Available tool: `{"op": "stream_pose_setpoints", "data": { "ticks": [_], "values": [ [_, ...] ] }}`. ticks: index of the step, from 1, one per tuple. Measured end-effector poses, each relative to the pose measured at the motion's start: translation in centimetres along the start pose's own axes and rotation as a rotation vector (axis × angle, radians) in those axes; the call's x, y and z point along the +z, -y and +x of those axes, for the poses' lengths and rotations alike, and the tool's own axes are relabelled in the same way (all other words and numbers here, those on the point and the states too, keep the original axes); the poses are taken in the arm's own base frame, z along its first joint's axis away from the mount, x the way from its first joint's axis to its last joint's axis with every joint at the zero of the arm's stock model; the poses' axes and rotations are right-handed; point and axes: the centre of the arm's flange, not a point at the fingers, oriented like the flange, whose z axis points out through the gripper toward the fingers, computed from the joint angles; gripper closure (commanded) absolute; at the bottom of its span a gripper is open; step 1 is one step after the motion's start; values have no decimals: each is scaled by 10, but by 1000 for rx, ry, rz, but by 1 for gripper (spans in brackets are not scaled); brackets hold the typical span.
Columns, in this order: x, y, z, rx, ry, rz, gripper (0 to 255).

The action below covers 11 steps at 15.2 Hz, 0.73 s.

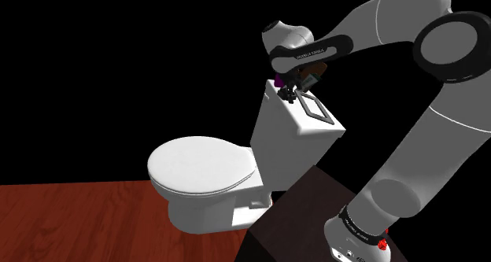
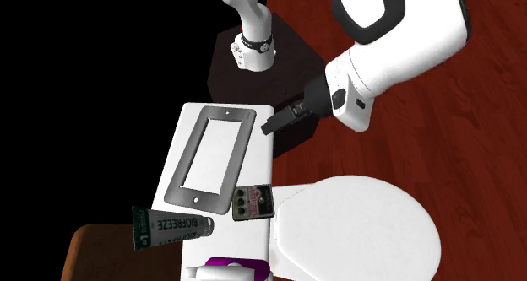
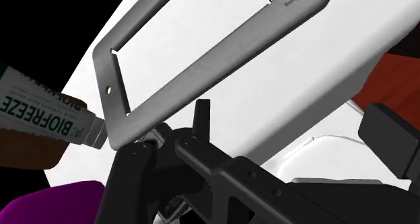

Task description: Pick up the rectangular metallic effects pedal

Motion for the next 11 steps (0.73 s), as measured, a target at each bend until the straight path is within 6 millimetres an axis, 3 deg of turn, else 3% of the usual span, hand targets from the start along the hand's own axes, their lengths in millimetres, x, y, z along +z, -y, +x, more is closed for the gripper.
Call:
{"op": "stream_pose_setpoints", "data": {
  "ticks": [9, 11],
  "values": [
    [32, -37, 103, -32, 90, -222, 0],
    [39, -40, 118, -37, 101, -251, 0]
  ]
}}
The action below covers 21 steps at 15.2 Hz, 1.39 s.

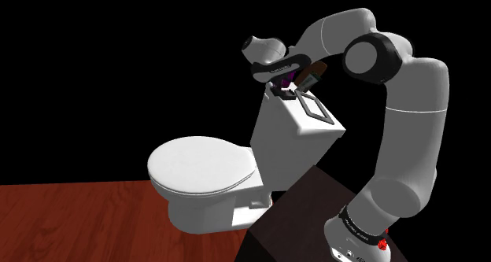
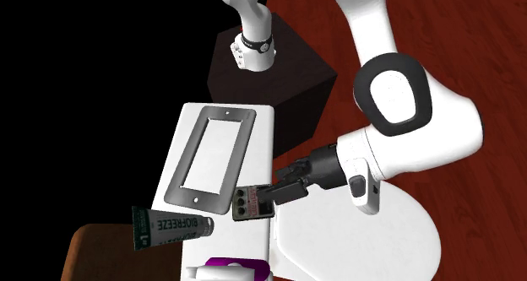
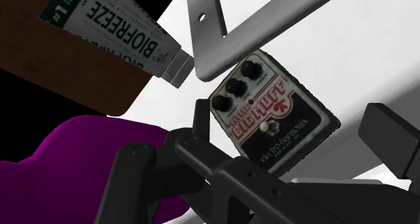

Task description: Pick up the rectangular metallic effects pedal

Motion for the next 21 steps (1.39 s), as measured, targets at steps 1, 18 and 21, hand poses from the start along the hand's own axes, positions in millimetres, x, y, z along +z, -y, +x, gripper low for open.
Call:
{"op": "stream_pose_setpoints", "data": {
  "ticks": [1, 18, 21],
  "values": [
    [3, 2, 4, -1, 2, -5, 0],
    [22, 23, 23, 0, 2, -11, 255],
    [16, 17, 18, -1, 3, -10, 255]
  ]
}}
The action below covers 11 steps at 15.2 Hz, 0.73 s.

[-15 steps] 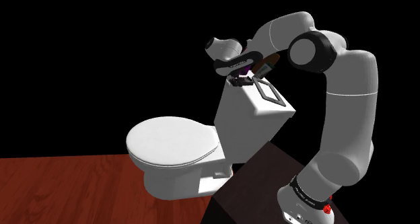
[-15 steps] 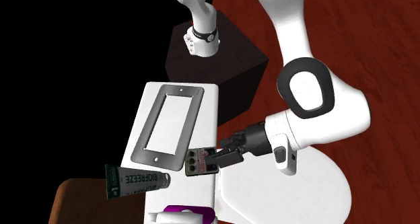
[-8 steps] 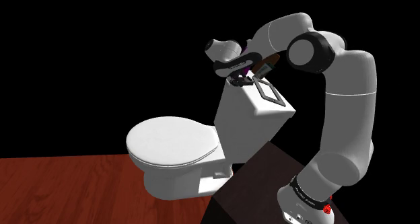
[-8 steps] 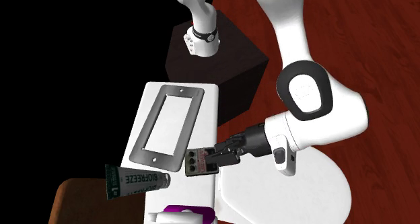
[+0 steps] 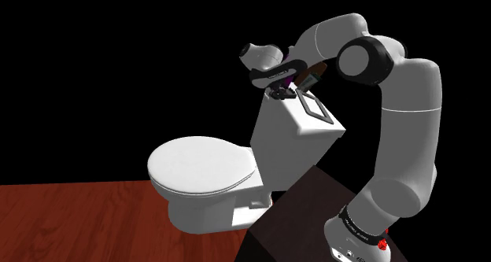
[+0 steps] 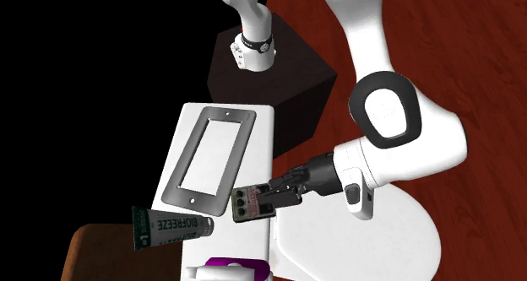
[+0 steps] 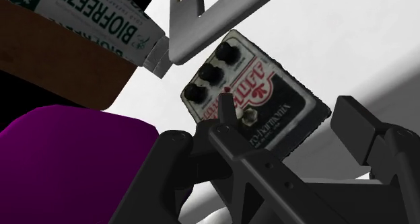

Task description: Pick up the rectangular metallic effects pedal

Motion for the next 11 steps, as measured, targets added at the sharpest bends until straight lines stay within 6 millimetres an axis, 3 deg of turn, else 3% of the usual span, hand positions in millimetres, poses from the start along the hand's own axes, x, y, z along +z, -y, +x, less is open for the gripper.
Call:
{"op": "stream_pose_setpoints", "data": {
  "ticks": [11],
  "values": [
    [-34, -36, -27, 0, 0, 0, 255]
  ]
}}
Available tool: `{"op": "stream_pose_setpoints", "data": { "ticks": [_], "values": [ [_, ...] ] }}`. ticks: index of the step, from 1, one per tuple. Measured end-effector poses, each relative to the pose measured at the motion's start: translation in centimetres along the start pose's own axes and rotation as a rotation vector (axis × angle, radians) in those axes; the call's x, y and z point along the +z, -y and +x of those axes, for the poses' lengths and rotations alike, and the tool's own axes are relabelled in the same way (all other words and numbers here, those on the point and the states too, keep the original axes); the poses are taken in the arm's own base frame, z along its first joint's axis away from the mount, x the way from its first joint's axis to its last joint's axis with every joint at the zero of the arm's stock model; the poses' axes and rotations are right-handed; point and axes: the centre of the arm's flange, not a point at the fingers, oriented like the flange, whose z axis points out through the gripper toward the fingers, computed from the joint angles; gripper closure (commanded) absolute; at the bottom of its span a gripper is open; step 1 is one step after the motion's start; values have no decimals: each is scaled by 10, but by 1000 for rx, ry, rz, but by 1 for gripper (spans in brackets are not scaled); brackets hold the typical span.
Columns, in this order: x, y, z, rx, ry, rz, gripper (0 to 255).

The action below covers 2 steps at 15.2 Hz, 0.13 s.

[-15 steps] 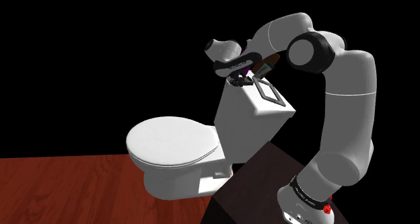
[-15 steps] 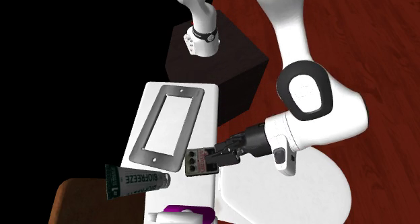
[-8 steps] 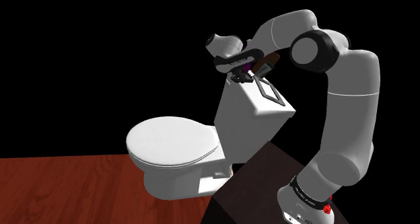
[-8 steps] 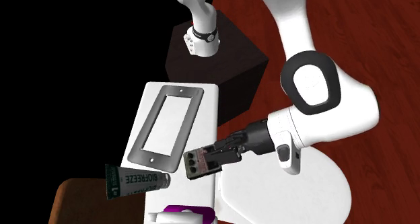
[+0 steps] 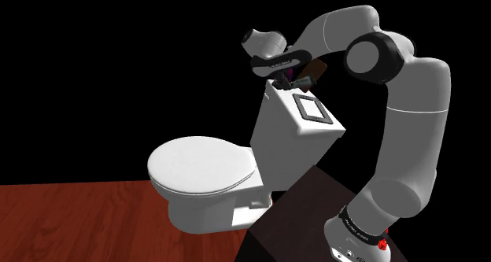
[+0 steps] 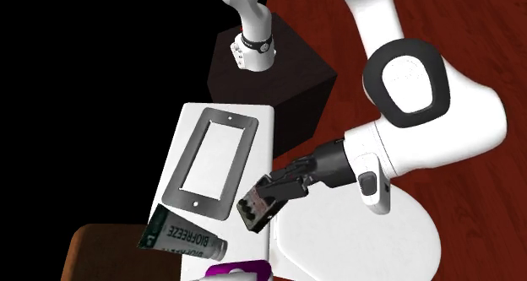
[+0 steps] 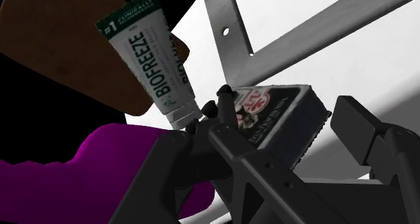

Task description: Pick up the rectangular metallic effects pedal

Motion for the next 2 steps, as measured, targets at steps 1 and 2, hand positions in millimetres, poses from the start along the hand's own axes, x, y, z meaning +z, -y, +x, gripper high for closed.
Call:
{"op": "stream_pose_setpoints", "data": {
  "ticks": [1, 2],
  "values": [
    [-4, -4, -5, 0, 0, 0, 255],
    [-6, -6, -5, 0, 0, 0, 255]
  ]
}}
